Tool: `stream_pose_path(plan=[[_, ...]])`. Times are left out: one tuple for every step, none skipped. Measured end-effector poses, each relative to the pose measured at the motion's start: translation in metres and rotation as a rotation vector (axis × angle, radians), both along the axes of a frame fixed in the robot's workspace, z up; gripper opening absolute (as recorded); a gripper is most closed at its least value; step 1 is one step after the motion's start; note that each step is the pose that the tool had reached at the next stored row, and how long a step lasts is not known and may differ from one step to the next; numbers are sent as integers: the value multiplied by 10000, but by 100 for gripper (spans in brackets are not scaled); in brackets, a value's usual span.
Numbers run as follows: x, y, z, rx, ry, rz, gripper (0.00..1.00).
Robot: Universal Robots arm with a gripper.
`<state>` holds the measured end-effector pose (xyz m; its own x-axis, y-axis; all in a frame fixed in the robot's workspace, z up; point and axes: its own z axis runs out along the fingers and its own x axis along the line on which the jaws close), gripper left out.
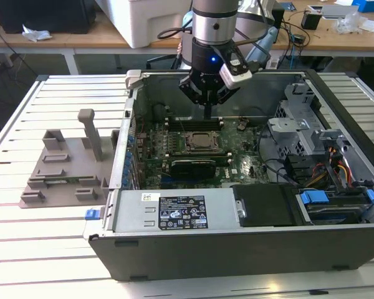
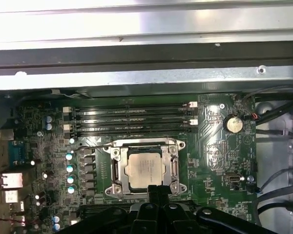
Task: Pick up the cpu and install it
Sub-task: 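Install the first cpu locking lever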
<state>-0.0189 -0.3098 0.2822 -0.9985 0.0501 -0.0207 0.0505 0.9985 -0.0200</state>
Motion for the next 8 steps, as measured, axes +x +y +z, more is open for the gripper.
stream_pose_path(plan=[[0, 0, 0, 0, 0, 71, 11], [0, 0, 0, 0, 0, 136, 11], [0, 0, 0, 0, -1, 235, 11], [0, 0, 0, 0, 0, 274, 11], [0, 0, 0, 0, 0, 334, 11], [0, 0, 0, -1, 0, 464, 11], [0, 0, 0, 0, -1, 575, 11], [0, 0, 0, 0, 0, 669, 11]])
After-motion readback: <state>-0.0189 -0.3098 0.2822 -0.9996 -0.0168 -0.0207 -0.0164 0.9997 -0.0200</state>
